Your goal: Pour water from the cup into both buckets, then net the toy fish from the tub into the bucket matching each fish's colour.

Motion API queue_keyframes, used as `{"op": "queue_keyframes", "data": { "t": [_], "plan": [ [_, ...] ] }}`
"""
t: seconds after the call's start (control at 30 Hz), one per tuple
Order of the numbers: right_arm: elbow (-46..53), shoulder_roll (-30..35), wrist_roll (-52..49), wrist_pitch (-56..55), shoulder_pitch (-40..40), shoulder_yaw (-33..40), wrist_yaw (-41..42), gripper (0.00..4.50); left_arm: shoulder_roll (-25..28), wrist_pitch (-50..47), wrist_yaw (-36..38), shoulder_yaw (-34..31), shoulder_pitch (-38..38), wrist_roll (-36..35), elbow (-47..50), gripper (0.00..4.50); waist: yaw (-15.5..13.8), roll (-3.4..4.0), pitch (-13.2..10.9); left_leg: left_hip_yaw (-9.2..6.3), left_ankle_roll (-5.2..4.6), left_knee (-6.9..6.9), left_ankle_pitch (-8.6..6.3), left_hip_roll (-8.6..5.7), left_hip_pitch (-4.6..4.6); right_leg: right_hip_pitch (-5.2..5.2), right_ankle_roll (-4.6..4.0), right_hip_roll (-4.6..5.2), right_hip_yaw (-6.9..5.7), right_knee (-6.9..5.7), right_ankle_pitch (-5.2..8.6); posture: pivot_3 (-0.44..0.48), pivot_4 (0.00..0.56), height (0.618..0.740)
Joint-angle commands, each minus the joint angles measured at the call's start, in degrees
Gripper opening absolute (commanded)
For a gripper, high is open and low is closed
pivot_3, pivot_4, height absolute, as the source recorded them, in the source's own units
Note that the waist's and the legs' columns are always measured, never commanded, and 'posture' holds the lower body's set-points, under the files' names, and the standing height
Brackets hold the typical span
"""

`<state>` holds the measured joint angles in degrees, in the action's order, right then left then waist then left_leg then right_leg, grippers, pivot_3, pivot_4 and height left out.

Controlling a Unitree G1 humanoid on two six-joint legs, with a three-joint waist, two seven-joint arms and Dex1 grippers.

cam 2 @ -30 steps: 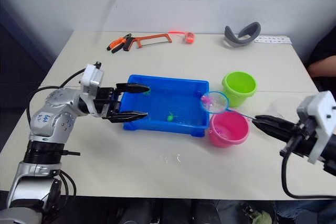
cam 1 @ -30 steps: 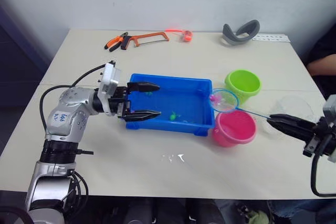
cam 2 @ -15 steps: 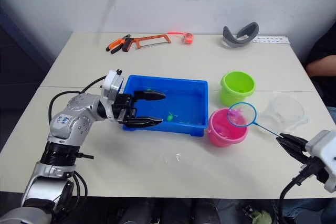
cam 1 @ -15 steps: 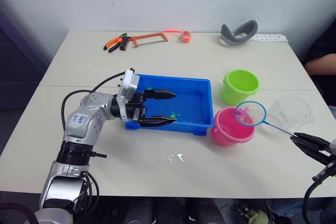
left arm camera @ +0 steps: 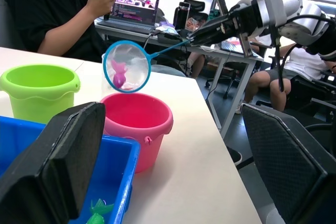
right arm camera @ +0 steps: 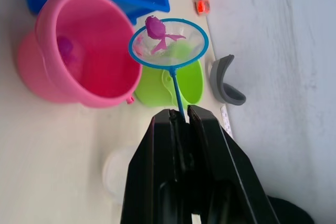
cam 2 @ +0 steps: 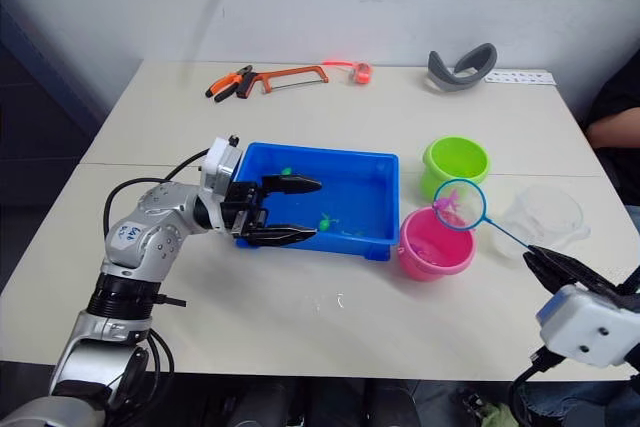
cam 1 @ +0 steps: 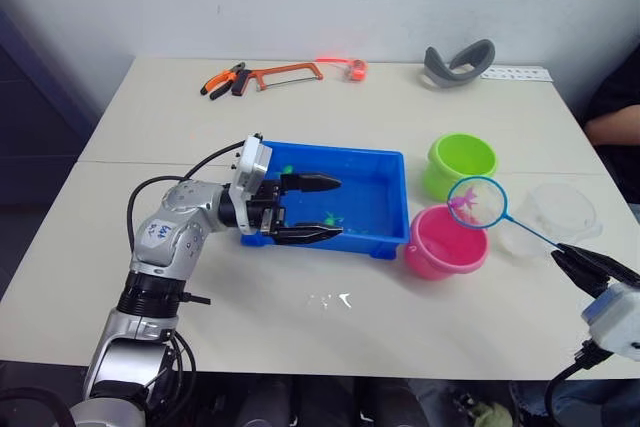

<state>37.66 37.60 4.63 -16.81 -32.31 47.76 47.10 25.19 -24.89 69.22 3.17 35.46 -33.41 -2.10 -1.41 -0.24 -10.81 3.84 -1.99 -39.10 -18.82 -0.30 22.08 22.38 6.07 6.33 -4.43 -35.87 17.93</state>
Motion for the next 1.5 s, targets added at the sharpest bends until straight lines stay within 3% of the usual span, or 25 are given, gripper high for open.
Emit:
{"op": "queue_keyframes", "data": {
  "t": [0.03,0.3,0.4,0.5,0.57,0.67,0.83,0.93,1.03,1.23,1.5],
  "plan": [
    [-2.85,-0.01,6.44,-10.32,-1.64,1.02,-3.17,0.00,-0.46,0.23,-0.49,-0.19,0.65,-0.46,2.51,4.47,0.00,0.00,0.00,0.00,0.00,0.00,0.00,0.00,0.00,0.00,0.00,0.00,0.00,0.00,0.00,0.000,0.150,0.740],
    [-8.92,-0.65,18.74,-27.79,-0.85,4.85,-14.88,0.00,-0.81,0.11,-1.46,-0.38,0.61,-0.56,2.83,4.47,0.08,0.00,0.00,0.00,0.06,0.00,0.04,0.01,-0.04,0.00,0.00,0.00,0.04,0.04,0.00,0.000,0.150,0.740],
    [-9.59,-1.24,15.53,-25.62,-1.67,3.76,-15.44,0.00,-0.59,0.24,-1.59,-0.72,0.32,-0.50,2.76,4.47,0.06,0.00,0.00,-0.01,0.09,0.00,0.06,0.02,-0.08,-0.02,-0.02,-0.01,0.05,0.05,0.01,0.000,0.150,0.740],
    [-4.61,-2.77,-0.14,-9.83,-1.78,-1.04,-13.08,0.00,0.08,0.51,-2.08,-1.70,-0.35,-0.51,2.63,4.47,0.10,0.00,0.00,-0.02,0.08,0.00,0.09,0.03,-0.08,-0.03,-0.02,0.00,0.06,0.02,0.01,0.000,0.150,0.740],
    [1.59,-1.25,-15.37,5.38,-3.13,-5.13,-11.06,0.00,0.62,0.73,-2.78,-3.04,-1.23,-0.83,2.84,4.47,0.24,0.04,0.01,-0.06,0.08,-0.02,0.10,0.07,-0.09,-0.07,-0.02,0.09,0.07,0.00,0.01,0.000,0.150,0.740],
    [7.06,2.96,-29.15,19.54,-0.05,-7.86,-11.48,0.00,1.11,1.05,-4.27,-5.45,-2.67,-1.37,3.03,4.47,0.69,0.04,0.01,-0.08,0.08,-0.02,0.10,0.13,-0.24,-0.19,-0.05,0.23,0.11,0.01,0.02,0.000,0.150,0.740],
    [7.27,15.96,-47.56,40.15,15.68,-16.77,-12.65,0.00,2.48,6.32,-9.56,-11.67,-7.36,0.92,3.12,4.47,1.13,0.03,0.00,-0.20,0.00,0.06,-0.05,0.17,-0.89,-0.87,-0.12,0.34,0.04,0.24,0.05,0.000,0.150,0.740],
    [4.04,20.68,-50.38,47.54,28.13,-24.42,-13.38,0.00,4.85,6.79,-11.77,-16.25,-11.06,-0.09,4.31,4.47,1.40,0.06,-0.02,-0.25,0.03,0.08,-0.13,0.18,-0.85,-0.79,-0.16,0.39,0.02,0.28,0.08,0.000,0.150,0.740],
    [0.37,21.38,-48.77,53.54,41.54,-34.71,-13.95,0.00,8.01,6.60,-13.30,-21.17,-16.41,-0.62,4.81,4.47,1.50,0.06,-0.02,-0.31,0.11,0.16,-0.20,0.24,-0.79,-0.77,-0.25,0.37,-0.11,0.41,0.13,0.000,0.150,0.740],
    [-9.48,16.59,-28.91,52.15,63.54,-59.64,-9.36,0.00,14.75,8.33,-12.32,-28.85,-26.04,0.03,1.67,4.47,1.85,0.07,-0.03,-0.28,0.08,0.15,-0.27,0.23,-0.61,-0.66,-0.26,0.36,-0.18,0.59,0.14,0.000,0.150,0.740],
    [-18.56,5.09,-17.68,51.26,73.96,-70.92,-6.25,0.00,16.77,8.26,-11.84,-30.66,-31.92,-0.33,4.08,4.47,1.91,0.07,-0.03,-0.32,0.05,0.14,-0.32,0.17,-0.48,-0.58,-0.23,0.42,-0.20,0.40,0.12,0.000,0.150,0.740]
  ]
}}
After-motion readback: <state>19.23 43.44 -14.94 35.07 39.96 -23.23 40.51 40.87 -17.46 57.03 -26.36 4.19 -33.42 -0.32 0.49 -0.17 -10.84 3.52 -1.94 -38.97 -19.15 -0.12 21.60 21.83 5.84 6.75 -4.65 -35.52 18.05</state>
